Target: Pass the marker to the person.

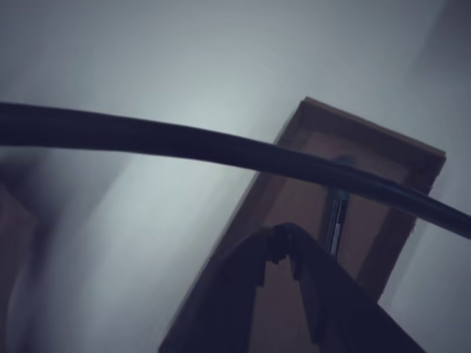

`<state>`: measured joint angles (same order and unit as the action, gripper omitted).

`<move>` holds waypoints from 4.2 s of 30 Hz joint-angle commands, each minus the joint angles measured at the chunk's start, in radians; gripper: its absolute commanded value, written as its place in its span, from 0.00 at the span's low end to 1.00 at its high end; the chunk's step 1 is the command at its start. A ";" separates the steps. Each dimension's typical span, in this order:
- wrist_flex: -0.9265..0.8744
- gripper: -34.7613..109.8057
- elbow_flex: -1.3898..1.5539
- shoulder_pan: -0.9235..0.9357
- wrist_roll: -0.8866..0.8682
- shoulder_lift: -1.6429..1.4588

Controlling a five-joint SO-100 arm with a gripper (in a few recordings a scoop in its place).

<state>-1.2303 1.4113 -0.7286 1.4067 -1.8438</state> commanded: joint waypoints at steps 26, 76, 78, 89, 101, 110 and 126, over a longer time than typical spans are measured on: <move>-0.046 0.42 0.091 0.199 0.103 0.196; 0.092 0.40 -0.046 0.232 0.048 0.683; 0.089 0.33 -0.054 0.235 0.046 0.690; 0.037 0.21 -0.084 0.210 0.009 0.627; -0.118 0.21 -0.172 0.152 -0.051 0.368; -0.244 0.21 -0.198 0.075 -0.083 0.034; 0.094 0.21 -0.187 -0.109 -0.268 -0.227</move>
<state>-1.2364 1.2594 -0.7747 1.1643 -2.0264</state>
